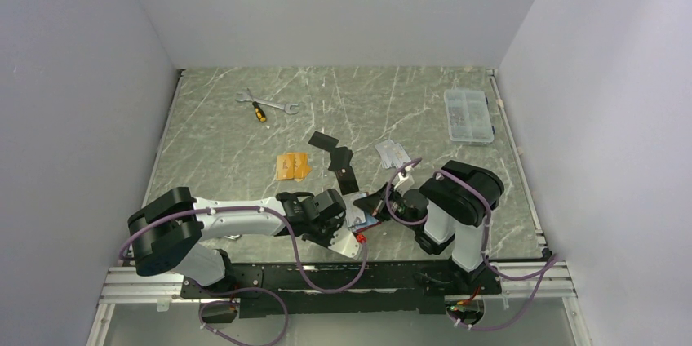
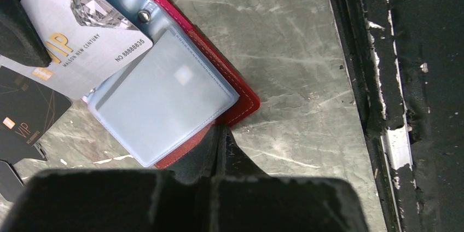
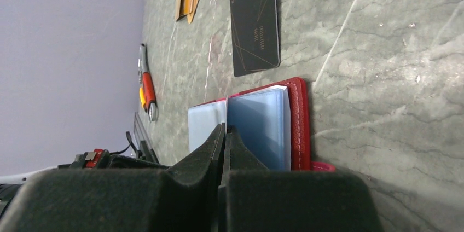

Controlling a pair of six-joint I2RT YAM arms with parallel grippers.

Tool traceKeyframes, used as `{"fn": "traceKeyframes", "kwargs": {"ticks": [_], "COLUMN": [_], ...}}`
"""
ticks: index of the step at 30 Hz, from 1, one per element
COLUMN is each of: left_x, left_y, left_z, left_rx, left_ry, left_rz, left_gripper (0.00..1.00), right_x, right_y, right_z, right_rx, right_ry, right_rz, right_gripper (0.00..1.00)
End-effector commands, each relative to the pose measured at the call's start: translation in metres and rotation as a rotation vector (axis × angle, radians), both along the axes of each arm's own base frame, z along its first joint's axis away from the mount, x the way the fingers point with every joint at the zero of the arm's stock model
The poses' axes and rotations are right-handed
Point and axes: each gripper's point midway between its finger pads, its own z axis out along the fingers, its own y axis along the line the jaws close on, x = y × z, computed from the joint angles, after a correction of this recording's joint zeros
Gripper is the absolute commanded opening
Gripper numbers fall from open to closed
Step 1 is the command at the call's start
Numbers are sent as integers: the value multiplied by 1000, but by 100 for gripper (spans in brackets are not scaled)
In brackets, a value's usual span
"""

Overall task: Put the credit cards into the card holder
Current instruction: Insert the credit card into the card holder.

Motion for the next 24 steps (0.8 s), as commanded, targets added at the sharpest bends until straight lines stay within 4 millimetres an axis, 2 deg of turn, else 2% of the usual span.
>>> {"fn": "traceKeyframes", "kwargs": {"ticks": [1, 15, 24], "left_x": [1, 1, 3], "left_y": [-4, -4, -5], "left_z": [11, 11, 10], "left_rx": [-13, -6, -5], "left_ry": [-4, 0, -8], "left_rz": [12, 14, 13], "left_gripper": [0, 0, 0], "right_x": [8, 0, -12], "right_y": [1, 8, 8], "right_z": [24, 29, 20], "right_rx": [62, 108, 90], "right_ry": [-97, -91, -56], "right_rz": [-26, 1, 28], "right_gripper": [0, 0, 0]}}
